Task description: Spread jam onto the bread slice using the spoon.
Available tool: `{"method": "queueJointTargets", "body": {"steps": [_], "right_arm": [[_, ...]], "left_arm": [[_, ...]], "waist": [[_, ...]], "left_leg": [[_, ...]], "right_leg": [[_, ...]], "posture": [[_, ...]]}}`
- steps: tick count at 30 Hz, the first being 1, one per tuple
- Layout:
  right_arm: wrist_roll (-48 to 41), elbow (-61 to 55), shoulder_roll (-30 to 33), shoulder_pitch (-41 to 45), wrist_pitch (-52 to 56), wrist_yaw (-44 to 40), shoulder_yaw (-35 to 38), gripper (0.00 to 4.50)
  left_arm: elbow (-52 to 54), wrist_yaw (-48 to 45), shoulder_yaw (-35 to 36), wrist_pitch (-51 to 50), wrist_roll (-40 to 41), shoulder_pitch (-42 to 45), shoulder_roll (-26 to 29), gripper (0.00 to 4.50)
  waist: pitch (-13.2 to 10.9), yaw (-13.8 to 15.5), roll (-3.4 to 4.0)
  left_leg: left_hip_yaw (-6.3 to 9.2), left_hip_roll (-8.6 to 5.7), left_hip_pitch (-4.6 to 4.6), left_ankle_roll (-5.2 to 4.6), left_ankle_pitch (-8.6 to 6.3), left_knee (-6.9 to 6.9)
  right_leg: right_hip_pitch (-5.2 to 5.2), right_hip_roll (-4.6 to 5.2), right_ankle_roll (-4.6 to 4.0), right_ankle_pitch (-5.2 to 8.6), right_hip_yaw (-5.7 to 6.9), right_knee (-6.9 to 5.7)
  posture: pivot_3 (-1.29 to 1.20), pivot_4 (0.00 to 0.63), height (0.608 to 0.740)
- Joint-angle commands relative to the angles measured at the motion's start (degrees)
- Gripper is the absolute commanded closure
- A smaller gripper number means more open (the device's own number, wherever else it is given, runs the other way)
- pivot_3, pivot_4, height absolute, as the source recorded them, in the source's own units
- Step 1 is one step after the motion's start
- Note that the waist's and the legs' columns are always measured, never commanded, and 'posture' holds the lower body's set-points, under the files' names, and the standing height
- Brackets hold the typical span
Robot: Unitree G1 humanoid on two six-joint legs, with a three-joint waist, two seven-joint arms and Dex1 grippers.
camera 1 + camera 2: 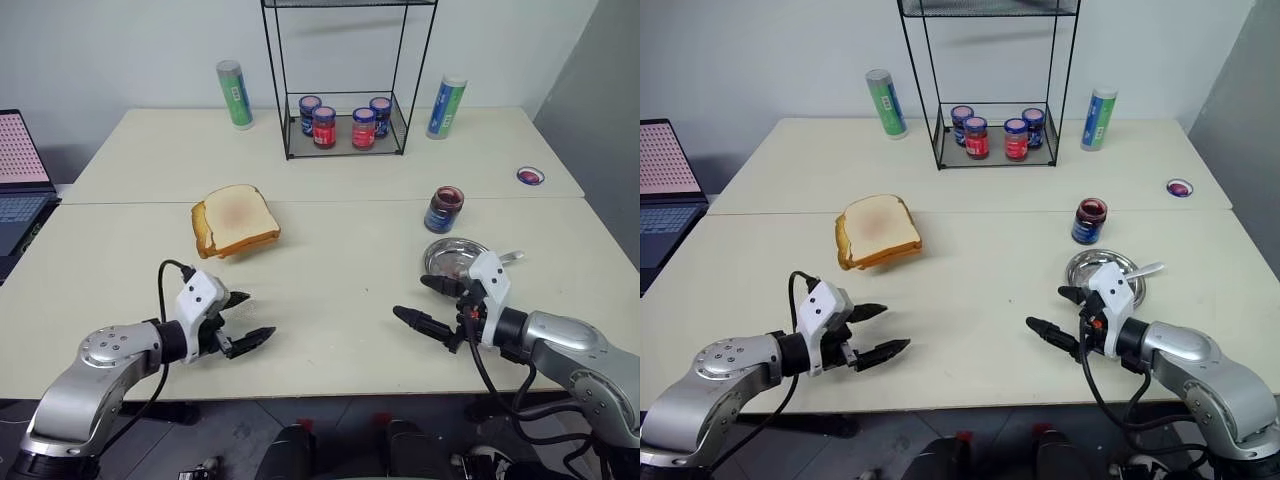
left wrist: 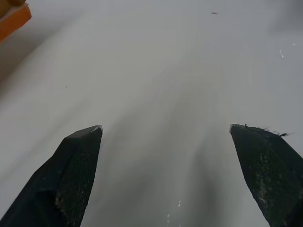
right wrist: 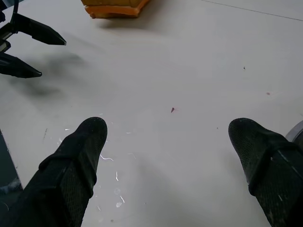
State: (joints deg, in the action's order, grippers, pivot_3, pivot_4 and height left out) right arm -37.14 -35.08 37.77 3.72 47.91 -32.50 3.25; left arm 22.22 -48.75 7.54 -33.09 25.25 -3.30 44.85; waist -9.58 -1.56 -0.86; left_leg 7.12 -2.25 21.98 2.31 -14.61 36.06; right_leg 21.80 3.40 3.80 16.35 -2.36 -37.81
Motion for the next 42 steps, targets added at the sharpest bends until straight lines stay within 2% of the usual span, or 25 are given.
{"method": "queueJointTargets", "body": {"steps": [1, 6, 10, 12, 15, 21, 24, 35, 39, 42], "right_arm": [[-0.44, -0.99, 0.73, 0.33, -0.90, -0.86, 1.53, 0.00], [-1.65, -1.11, 1.23, 0.94, -0.28, -1.60, 2.32, 0.00], [-5.86, -1.60, 0.89, 3.17, 2.35, -1.85, 3.75, 0.00], [-7.84, -1.27, -0.11, 7.41, 3.07, -2.32, 2.52, 0.00], [-9.37, 0.06, -1.74, 11.86, 3.72, -2.84, 0.54, 0.00], [-10.40, 2.11, -2.82, 15.70, 3.67, -5.58, -3.03, 0.00], [-10.71, 3.54, -3.59, 17.83, 3.52, -7.60, -5.15, 0.00], [-8.73, 5.62, -4.94, 18.86, 2.24, -8.70, -6.79, 0.00], [-8.45, 5.07, -4.95, 17.95, 2.09, -7.98, -6.25, 0.00], [-8.60, 4.43, -4.84, 17.07, 2.09, -7.37, -5.68, 0.00]], "left_arm": [[2.33, -0.59, 1.96, 0.70, 1.04, -0.08, 0.77, 0.01], [2.96, -0.81, 3.36, -1.07, 3.17, -0.03, 1.02, 0.01], [5.20, -1.38, 6.66, -1.19, 5.19, -1.11, 1.47, 0.01], [5.63, 2.79, 9.83, -0.61, 5.45, 0.46, -0.66, 0.01], [3.82, 7.04, 9.84, 2.63, 1.94, 3.97, -2.53, 0.01], [-6.01, 11.26, 6.24, 10.68, -6.38, 10.78, -4.07, 0.01], [-14.99, 12.53, 4.64, 17.39, -11.56, 14.72, -3.77, 0.01], [-32.49, 8.66, -0.73, 28.09, -16.14, 23.96, -4.71, 0.01], [-35.44, 7.66, -1.70, 29.52, -16.34, 26.51, -5.22, 0.57], [-36.18, 6.73, -0.86, 29.13, -14.87, 27.61, -5.58, 1.21]], "waist": [[0.00, 0.00, 0.00], [0.00, 0.00, 0.00], [0.00, -0.04, 0.00], [0.00, -0.06, 0.00], [-0.01, -0.07, 0.01], [0.00, 0.15, -0.02], [0.00, 0.03, -0.02], [0.00, -0.05, -0.02], [0.00, -0.08, -0.02], [0.00, -0.11, -0.02]], "left_leg": [[0.00, 0.00, 0.00, 0.00, 0.00, 0.00], [0.01, 0.00, 0.00, 0.00, 0.00, 0.00], [0.00, 0.00, 0.00, 0.00, 0.00, 0.00], [0.01, 0.01, 0.00, 0.00, 0.00, 0.00], [0.01, 0.02, -0.02, -0.01, 0.00, 0.01], [0.03, -0.06, 0.01, 0.00, 0.00, 0.01], [0.01, -0.05, 0.01, 0.00, 0.00, 0.02], [0.02, -0.06, 0.09, 0.00, 0.01, 0.03], [0.04, -0.05, 0.14, 0.00, 0.01, 0.04], [0.04, -0.05, 0.14, 0.00, 0.01, 0.04]], "right_leg": [[0.00, 0.00, 0.00, 0.00, 0.00, 0.00], [0.00, 0.00, 0.00, 0.00, 0.00, 0.00], [0.00, 0.00, 0.00, 0.00, -0.01, 0.00], [0.00, 0.00, 0.00, 0.00, 0.01, 0.00], [0.00, -0.01, 0.00, 0.00, 0.01, -0.01], [-0.02, 0.02, -0.01, -0.01, 0.02, 0.02], [0.01, 0.01, 0.00, -0.01, 0.02, -0.01], [0.20, 0.01, 0.00, -0.02, 0.00, -0.13], [0.27, 0.00, -0.01, -0.02, 0.01, -0.20], [0.27, 0.00, -0.01, -0.02, 0.00, -0.22]], "posture": [[0.00, 0.150, 0.740], [0.00, 0.150, 0.740], [0.00, 0.150, 0.740], [0.00, 0.150, 0.740], [0.00, 0.150, 0.740], [0.00, 0.150, 0.740], [0.00, 0.150, 0.740], [0.00, 0.150, 0.740], [0.00, 0.150, 0.740], [0.00, 0.150, 0.740]]}}
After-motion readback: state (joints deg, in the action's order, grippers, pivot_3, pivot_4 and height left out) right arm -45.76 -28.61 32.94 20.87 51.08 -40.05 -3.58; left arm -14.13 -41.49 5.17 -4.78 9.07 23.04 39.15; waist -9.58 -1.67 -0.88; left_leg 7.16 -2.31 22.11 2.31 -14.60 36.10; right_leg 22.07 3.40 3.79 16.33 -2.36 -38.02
